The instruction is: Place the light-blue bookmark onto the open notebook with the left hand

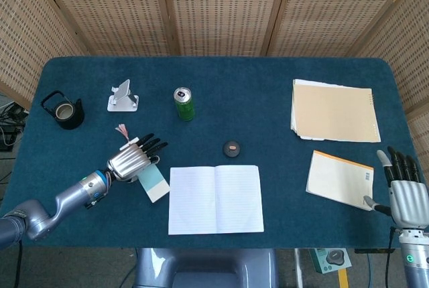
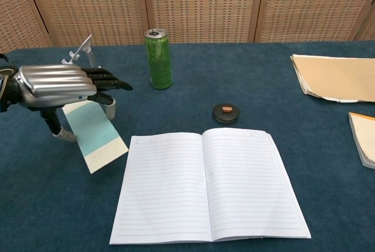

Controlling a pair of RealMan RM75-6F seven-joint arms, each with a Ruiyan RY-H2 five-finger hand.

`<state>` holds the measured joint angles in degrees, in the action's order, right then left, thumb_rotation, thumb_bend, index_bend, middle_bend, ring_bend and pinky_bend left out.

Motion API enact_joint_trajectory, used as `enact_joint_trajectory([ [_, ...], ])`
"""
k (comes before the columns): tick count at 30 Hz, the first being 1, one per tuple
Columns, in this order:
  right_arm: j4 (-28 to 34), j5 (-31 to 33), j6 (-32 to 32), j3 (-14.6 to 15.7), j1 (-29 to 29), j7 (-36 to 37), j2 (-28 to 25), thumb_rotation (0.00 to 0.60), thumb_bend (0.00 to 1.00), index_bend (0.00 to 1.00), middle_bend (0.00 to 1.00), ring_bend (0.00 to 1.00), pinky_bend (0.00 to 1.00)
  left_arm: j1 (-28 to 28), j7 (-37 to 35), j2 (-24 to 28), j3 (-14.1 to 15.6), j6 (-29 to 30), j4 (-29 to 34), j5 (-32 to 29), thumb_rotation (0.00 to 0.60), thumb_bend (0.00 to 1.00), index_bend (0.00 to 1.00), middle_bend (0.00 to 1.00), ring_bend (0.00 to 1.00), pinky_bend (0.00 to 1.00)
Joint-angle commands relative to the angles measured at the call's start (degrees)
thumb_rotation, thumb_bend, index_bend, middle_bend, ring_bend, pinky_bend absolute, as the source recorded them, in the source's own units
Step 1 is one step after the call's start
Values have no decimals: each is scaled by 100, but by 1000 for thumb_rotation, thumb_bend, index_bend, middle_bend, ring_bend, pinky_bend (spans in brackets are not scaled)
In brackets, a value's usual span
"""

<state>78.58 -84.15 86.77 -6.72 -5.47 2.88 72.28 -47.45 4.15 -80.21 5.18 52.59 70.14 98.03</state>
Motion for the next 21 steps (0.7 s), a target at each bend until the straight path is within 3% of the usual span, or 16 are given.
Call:
enact_joint_trajectory([
  [1, 8, 4, 10, -8, 6, 26, -14, 600, 102, 21, 0, 0, 0, -156, 207, -15, -142, 55, 152, 102, 600, 290, 587, 0, 0, 0],
  [9, -25, 82, -6, -53, 20, 184, -50, 600, 102, 20, 0, 0, 0, -533, 645, -383, -253, 180, 64, 568, 600, 290, 574, 0, 0, 0],
  [21, -70, 155, -47, -85, 31, 315, -82, 600, 102, 20, 0, 0, 0, -848, 379, -1035, 1, 396, -332, 1125, 600, 289, 549, 0, 0, 0],
])
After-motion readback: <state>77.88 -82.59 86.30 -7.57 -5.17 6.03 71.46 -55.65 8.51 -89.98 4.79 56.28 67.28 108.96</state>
